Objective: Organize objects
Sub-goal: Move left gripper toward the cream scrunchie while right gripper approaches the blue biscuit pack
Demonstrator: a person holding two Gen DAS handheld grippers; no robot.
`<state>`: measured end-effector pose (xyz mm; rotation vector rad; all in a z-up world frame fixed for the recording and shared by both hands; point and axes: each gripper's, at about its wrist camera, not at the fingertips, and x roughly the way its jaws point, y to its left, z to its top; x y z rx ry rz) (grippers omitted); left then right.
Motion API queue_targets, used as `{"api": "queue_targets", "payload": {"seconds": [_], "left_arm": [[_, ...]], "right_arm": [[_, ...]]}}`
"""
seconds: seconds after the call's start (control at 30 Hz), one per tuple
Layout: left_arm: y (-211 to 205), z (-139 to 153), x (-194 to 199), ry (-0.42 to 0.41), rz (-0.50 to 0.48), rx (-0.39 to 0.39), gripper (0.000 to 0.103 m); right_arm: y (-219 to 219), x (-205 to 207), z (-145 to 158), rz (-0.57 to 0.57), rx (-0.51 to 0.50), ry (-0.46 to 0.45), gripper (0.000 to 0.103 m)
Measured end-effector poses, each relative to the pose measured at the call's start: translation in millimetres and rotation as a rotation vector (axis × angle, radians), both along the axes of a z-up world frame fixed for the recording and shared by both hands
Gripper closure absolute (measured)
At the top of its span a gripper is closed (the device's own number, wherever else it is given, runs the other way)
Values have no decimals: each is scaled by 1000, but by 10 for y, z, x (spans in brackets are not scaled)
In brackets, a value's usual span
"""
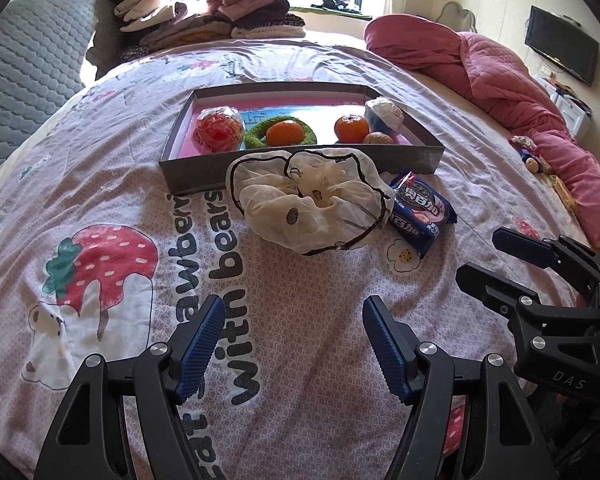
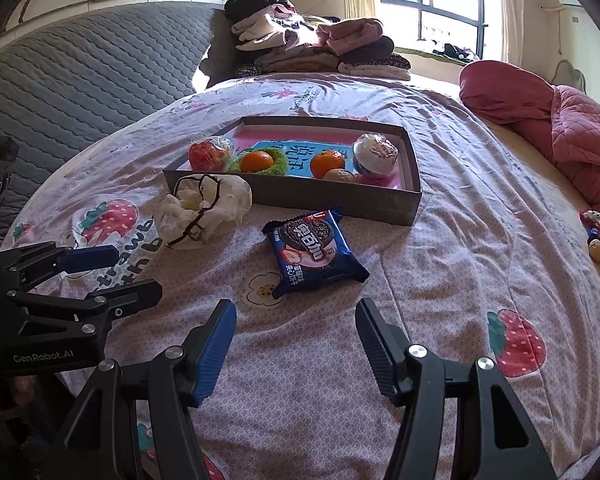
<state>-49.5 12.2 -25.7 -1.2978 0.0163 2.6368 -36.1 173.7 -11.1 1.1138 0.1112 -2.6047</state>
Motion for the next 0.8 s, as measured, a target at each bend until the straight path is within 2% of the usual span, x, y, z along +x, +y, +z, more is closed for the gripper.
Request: {"api": "queue_targets", "payload": {"seconds": [0.8], "left_arm": [[22,-41,-257,0,8,0,30]], "right_arm": [[-46,-244,-73,11,32,-10,41]]}}
